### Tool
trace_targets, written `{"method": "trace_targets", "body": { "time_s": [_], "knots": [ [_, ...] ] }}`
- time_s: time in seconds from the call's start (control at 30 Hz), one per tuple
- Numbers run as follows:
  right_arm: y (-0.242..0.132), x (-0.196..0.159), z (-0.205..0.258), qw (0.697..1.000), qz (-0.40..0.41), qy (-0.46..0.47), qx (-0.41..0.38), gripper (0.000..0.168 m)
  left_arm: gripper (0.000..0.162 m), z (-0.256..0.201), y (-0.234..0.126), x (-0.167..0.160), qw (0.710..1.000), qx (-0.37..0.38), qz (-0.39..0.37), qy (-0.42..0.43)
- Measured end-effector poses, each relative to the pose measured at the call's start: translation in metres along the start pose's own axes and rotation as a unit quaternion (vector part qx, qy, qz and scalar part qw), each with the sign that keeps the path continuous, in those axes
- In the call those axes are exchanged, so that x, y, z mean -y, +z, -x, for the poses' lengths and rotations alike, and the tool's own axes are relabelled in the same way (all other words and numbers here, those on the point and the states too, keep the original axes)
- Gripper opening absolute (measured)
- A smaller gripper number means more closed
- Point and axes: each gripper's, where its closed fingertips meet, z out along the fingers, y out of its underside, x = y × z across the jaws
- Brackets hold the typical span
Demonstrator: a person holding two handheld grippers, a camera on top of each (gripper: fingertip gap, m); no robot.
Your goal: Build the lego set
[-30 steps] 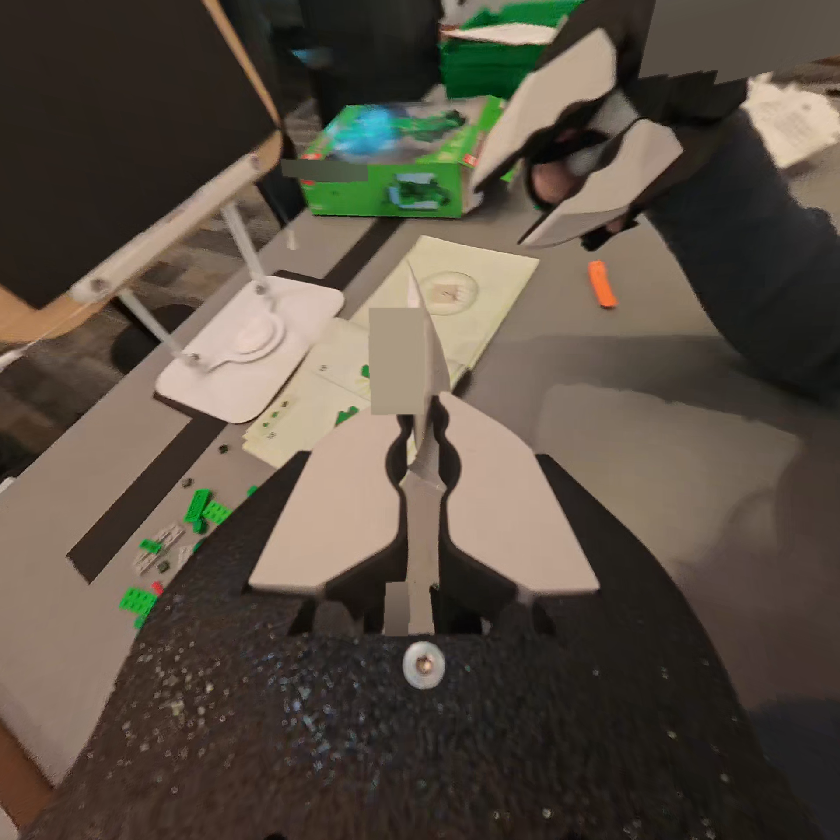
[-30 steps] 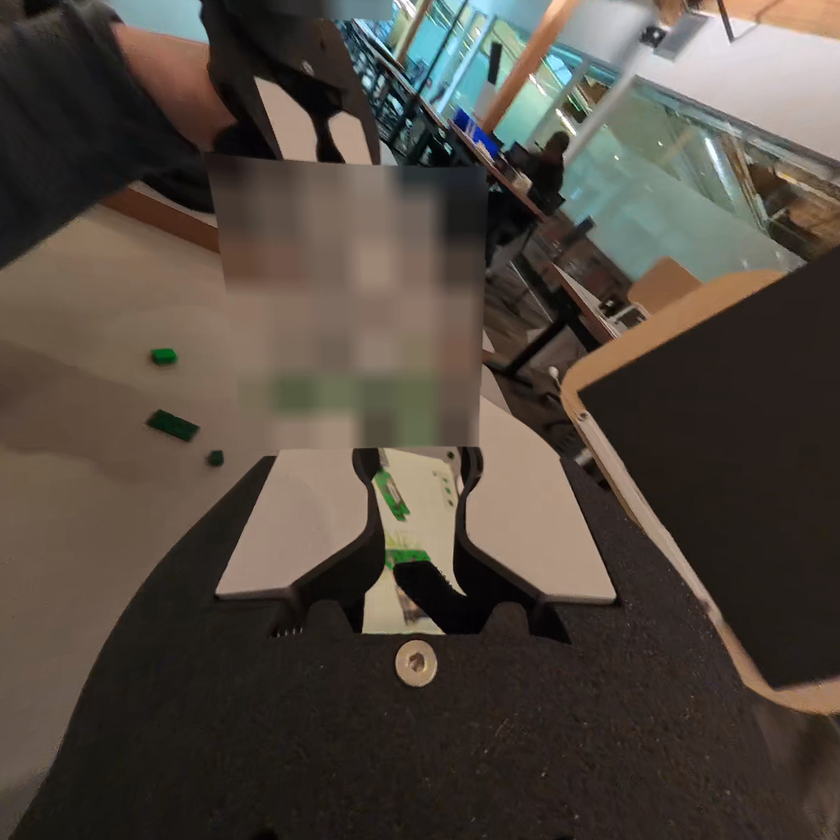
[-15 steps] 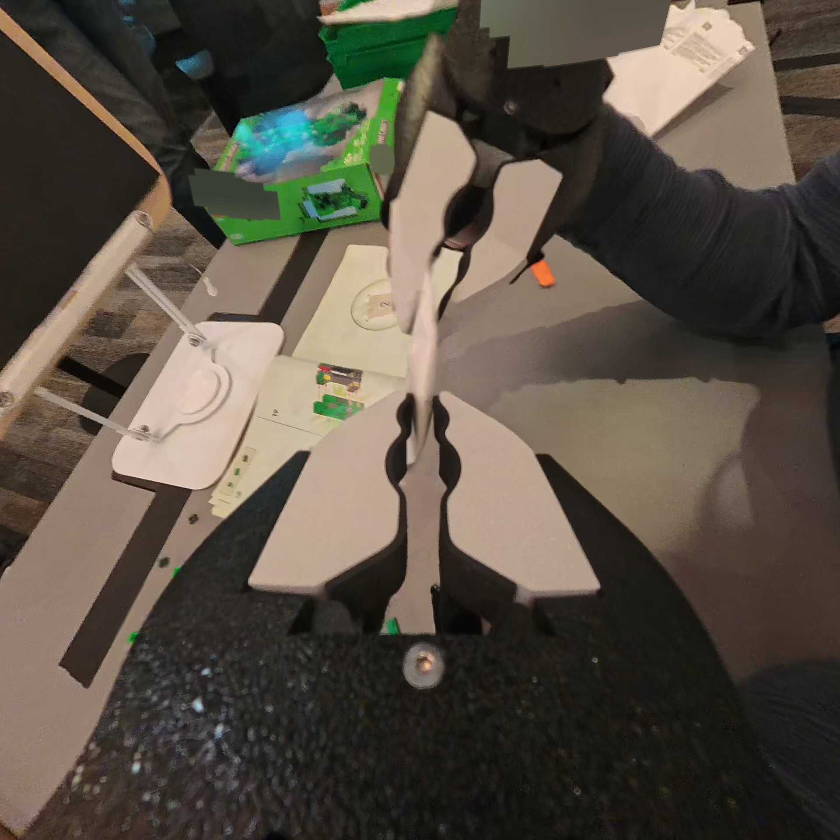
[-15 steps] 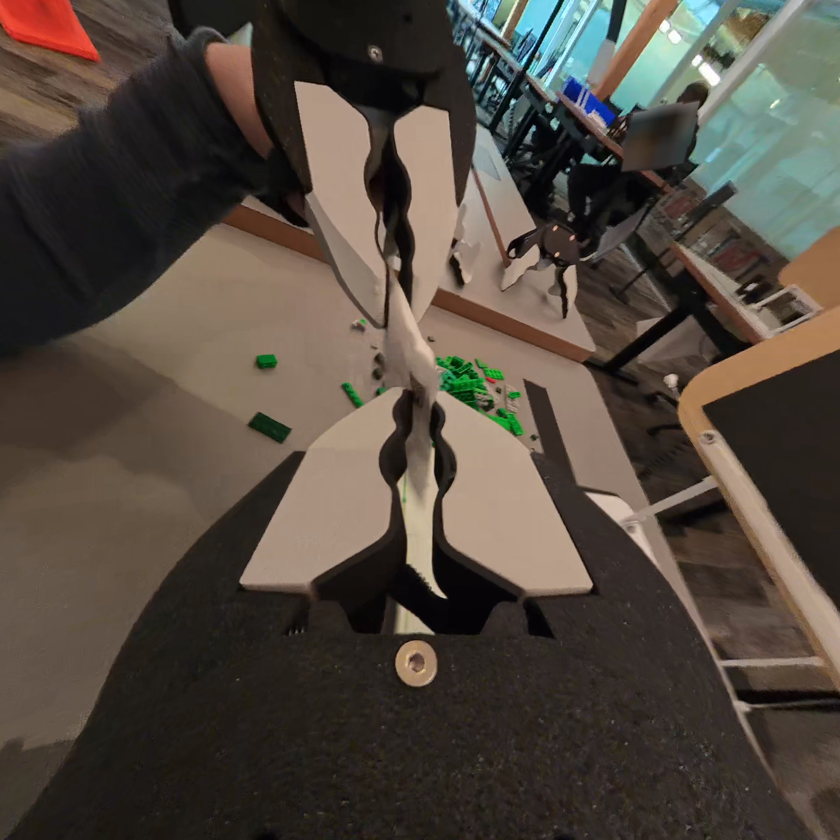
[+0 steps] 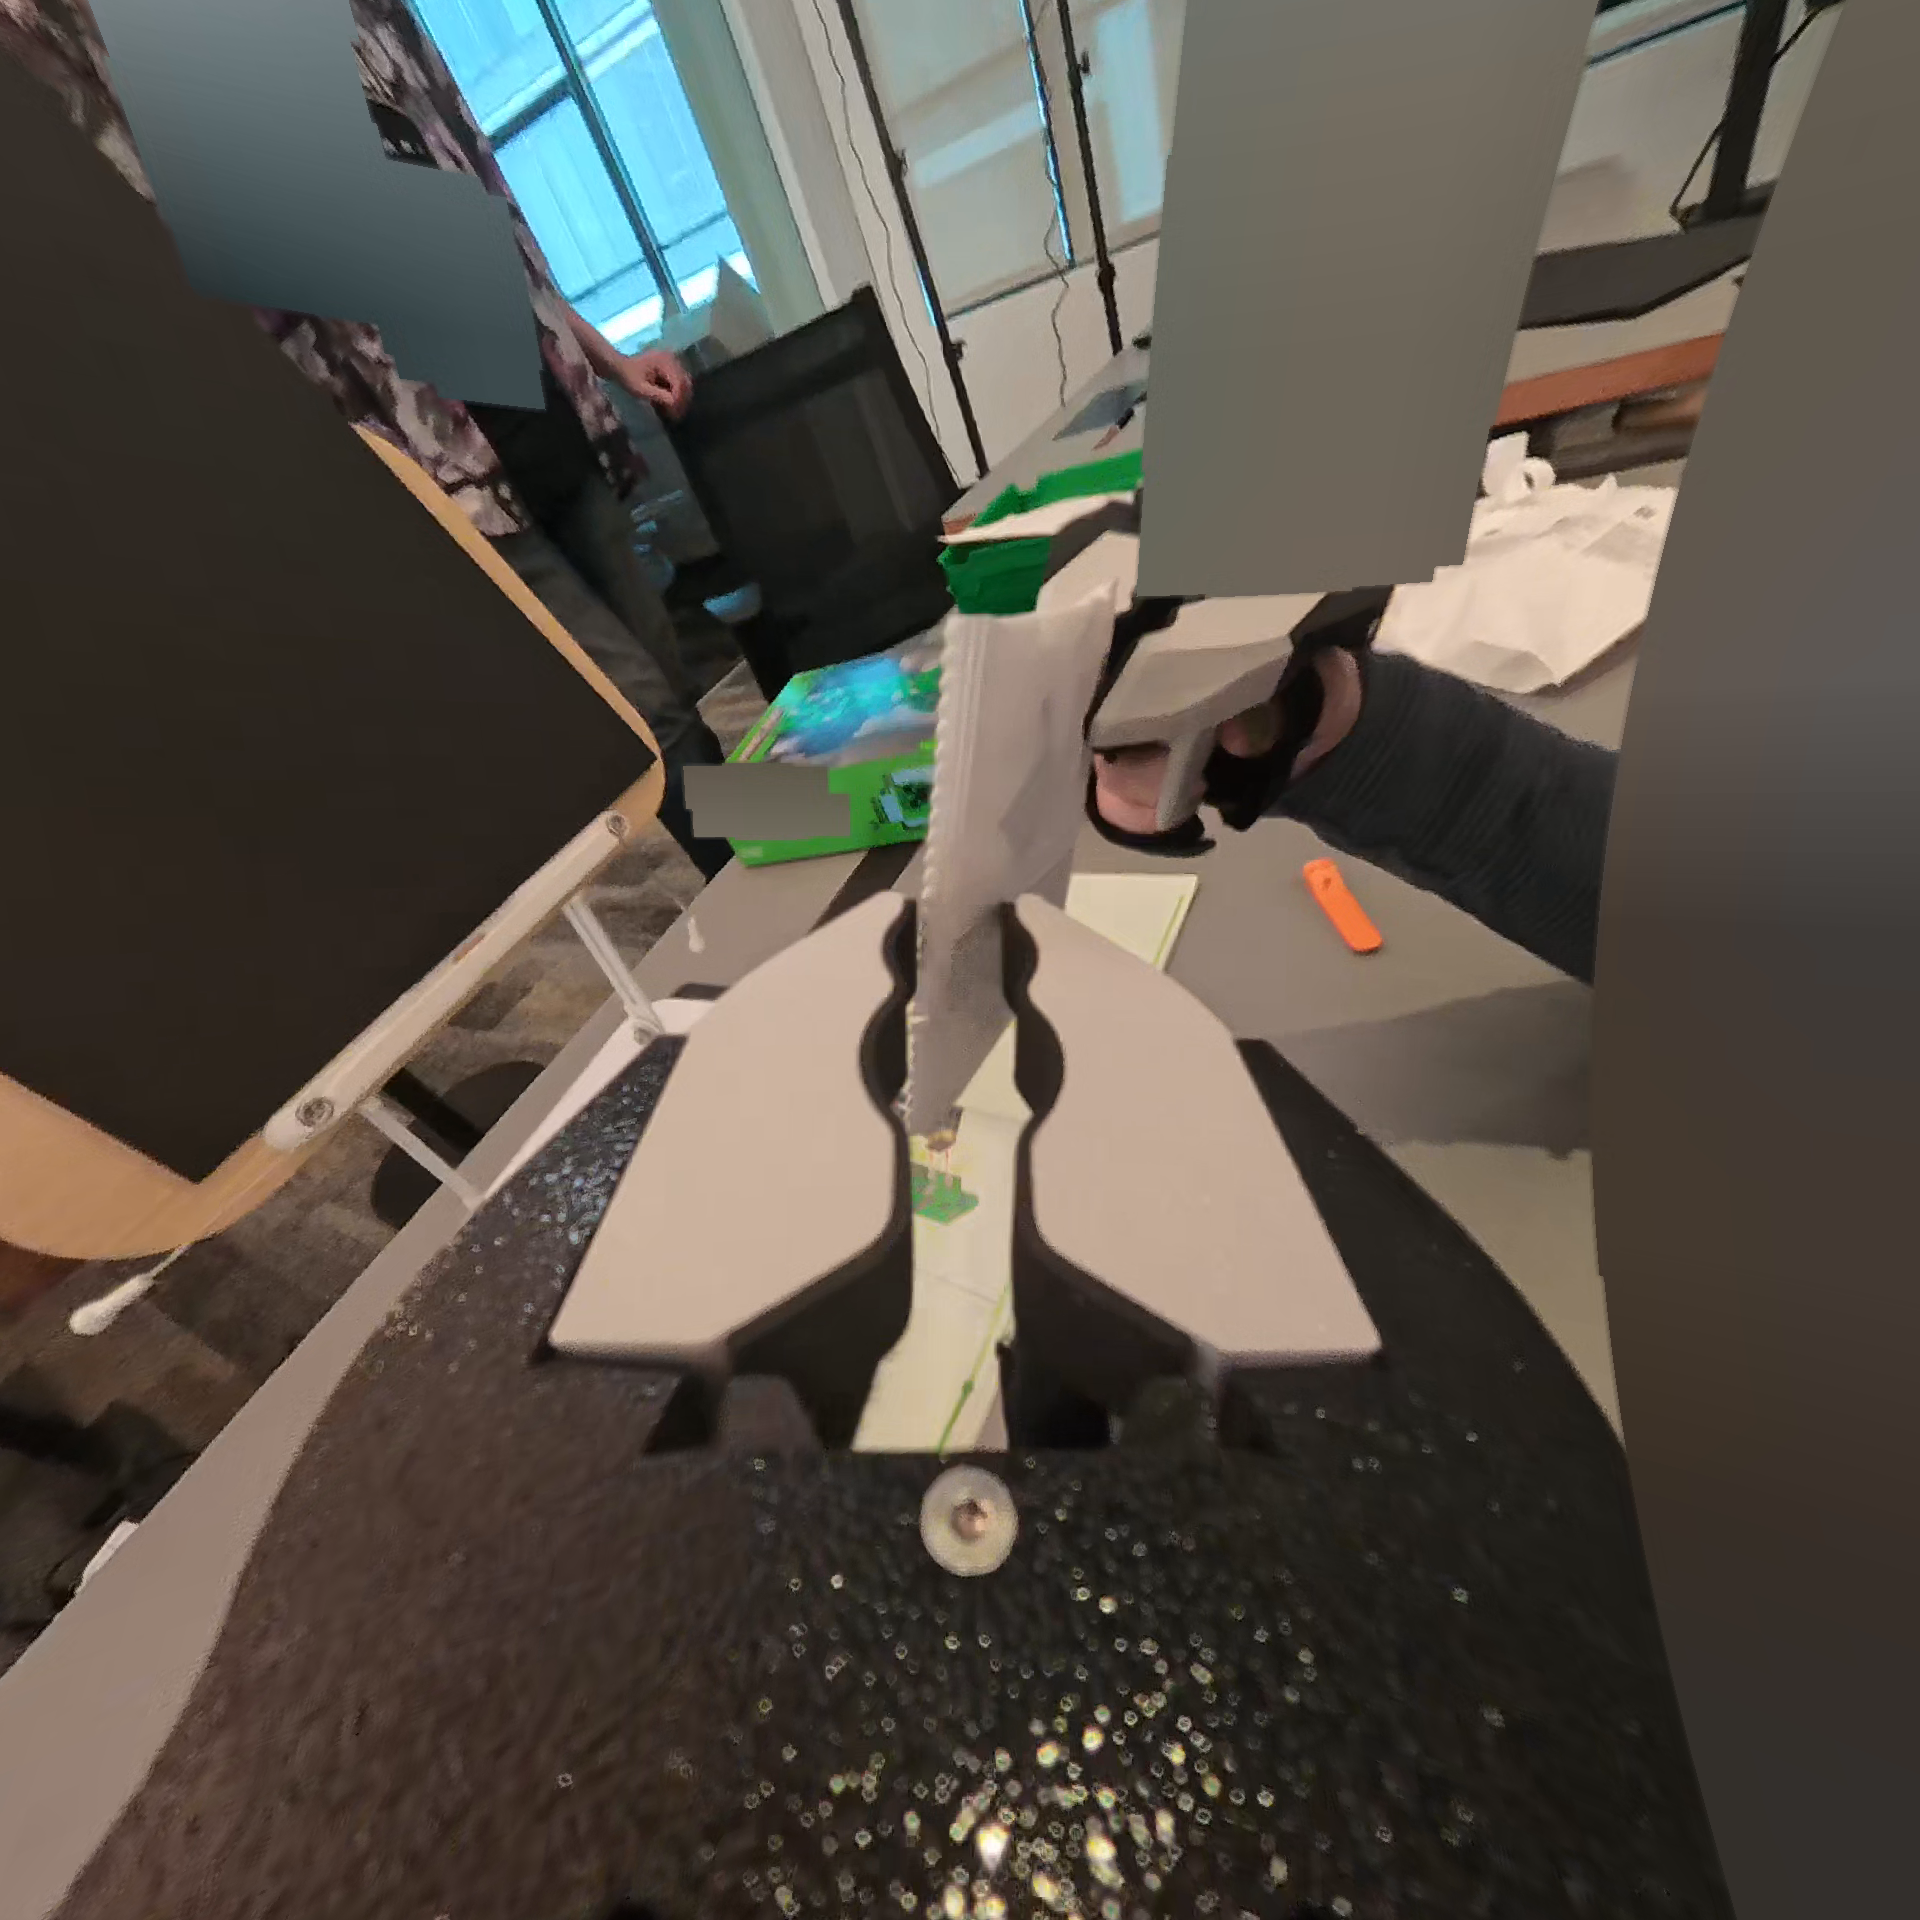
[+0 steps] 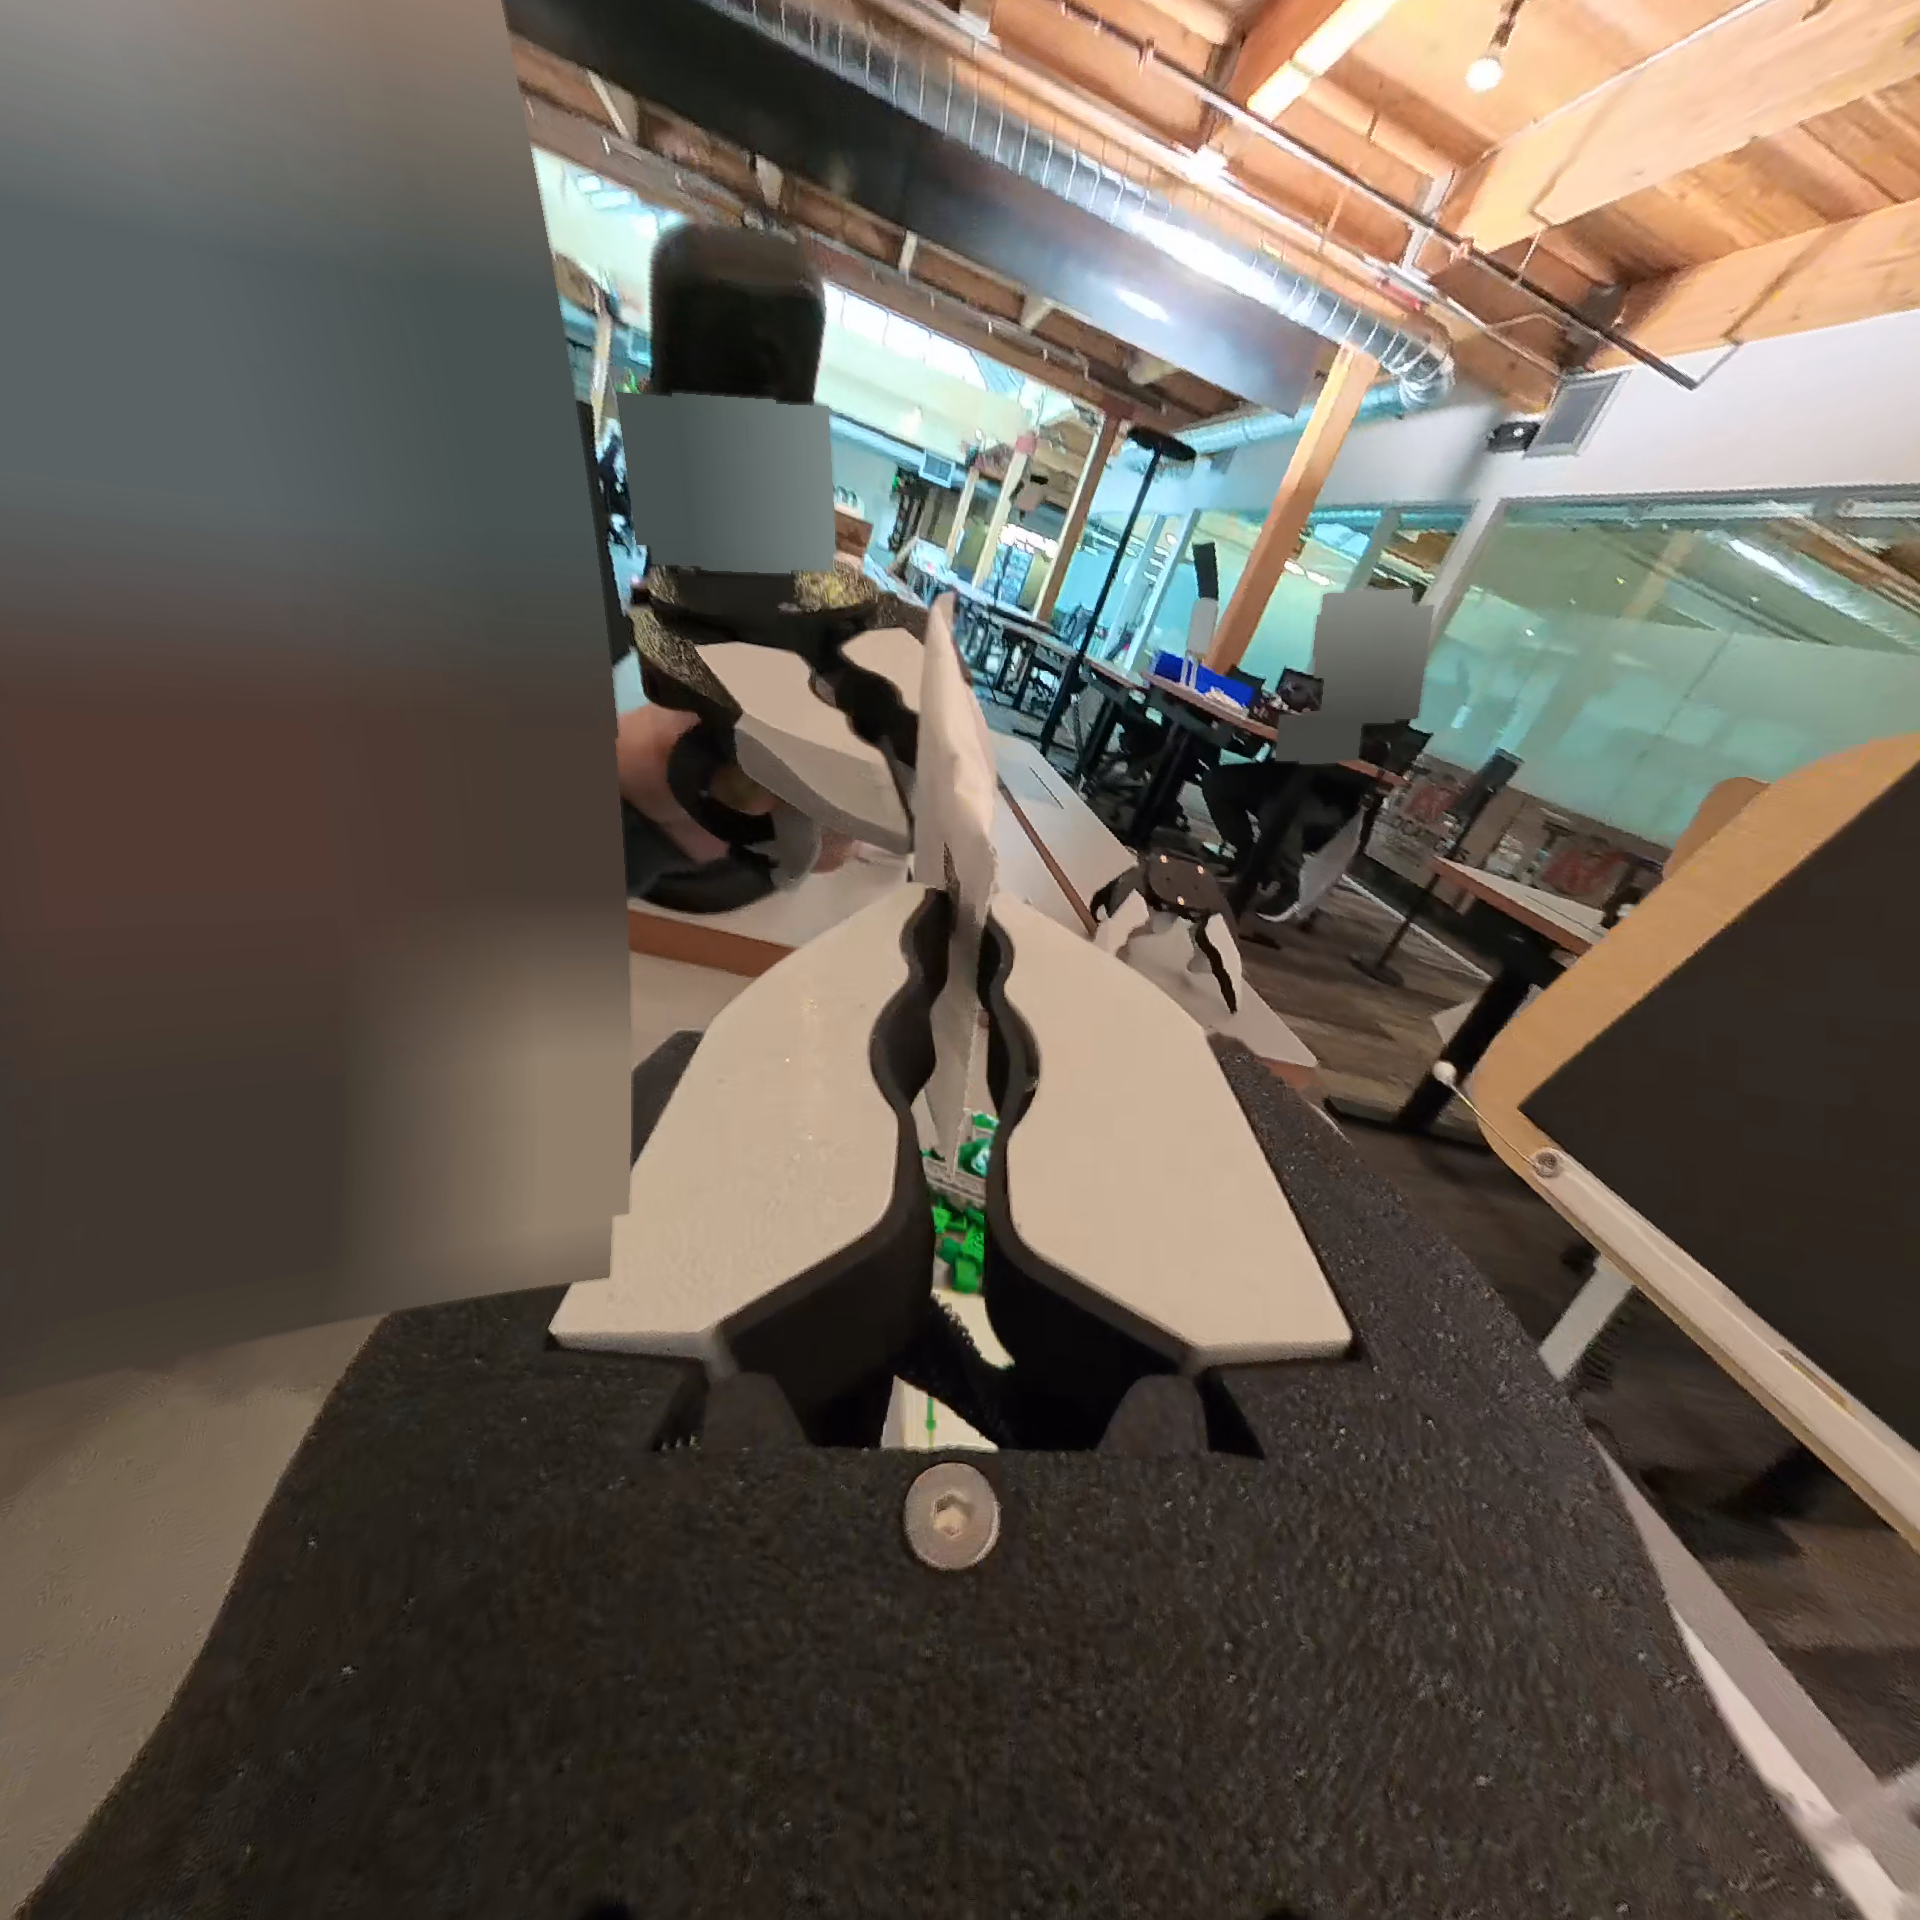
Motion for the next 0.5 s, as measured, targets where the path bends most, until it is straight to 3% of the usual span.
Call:
{"method": "trace_targets", "body": {
  "time_s": [0.13, 0.2, 0.33, 0.5],
  "knots": [
    [-0.005, 0.004, -0.005, 1.0, -0.02, 0.0, -0.019, 0.005, 0.0, -0.001, 0.003, 0.006, 1.0, 0.007, -0.009, 0.012],
    [-0.009, 0.005, -0.014, 0.998, -0.018, -0.02, -0.061, 0.019, 0.0, -0.001, 0.006, 0.004, 0.999, 0.019, 0.012, 0.035],
    [-0.017, 0.0, -0.02, 0.991, 0.052, -0.075, -0.103, 0.031, 0.0, 0.005, 0.011, -0.016, 0.989, 0.062, 0.104, 0.089],
    [-0.008, -0.013, 0.002, 0.98, 0.138, -0.131, -0.061, 0.025, 0.0, -0.02, 0.018, -0.049, 0.969, -0.01, 0.212, 0.129]
  ]
}}
